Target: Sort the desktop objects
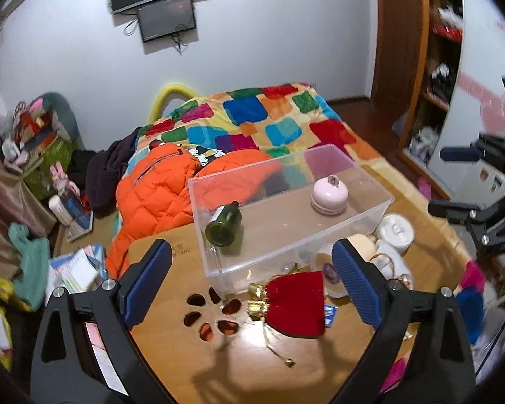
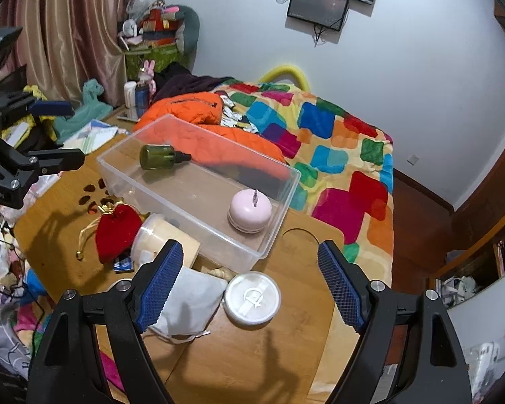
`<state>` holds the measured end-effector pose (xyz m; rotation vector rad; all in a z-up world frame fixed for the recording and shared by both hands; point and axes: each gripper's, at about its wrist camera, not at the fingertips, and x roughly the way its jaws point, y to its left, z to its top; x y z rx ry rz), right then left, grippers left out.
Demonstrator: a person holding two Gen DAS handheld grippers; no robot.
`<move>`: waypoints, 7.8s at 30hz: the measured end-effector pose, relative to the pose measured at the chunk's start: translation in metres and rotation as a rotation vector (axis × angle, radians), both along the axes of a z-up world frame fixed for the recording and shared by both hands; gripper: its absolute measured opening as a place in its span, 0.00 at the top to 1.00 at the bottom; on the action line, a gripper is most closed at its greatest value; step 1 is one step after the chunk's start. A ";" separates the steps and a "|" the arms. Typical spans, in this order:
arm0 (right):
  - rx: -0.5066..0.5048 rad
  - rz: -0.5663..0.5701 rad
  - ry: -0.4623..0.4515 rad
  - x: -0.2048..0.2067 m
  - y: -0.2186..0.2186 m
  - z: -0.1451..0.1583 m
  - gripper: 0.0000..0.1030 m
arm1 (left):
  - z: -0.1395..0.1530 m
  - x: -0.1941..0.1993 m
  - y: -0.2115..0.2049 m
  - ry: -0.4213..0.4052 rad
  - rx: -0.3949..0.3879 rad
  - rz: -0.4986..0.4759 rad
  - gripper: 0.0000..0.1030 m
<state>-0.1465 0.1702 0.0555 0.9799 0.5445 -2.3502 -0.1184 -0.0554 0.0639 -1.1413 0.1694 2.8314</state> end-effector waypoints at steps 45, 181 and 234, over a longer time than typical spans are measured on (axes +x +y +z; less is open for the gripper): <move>-0.033 -0.146 -0.196 -0.037 0.033 -0.119 0.16 | -0.135 -0.012 0.016 -0.193 0.051 0.038 0.04; -0.233 0.022 -0.125 0.018 0.016 -0.058 0.40 | -0.107 0.040 -0.012 -0.078 0.384 -0.066 0.90; -0.267 0.025 -0.110 -0.001 0.010 -0.048 0.40 | -0.081 0.009 0.024 -0.034 0.216 -0.132 0.35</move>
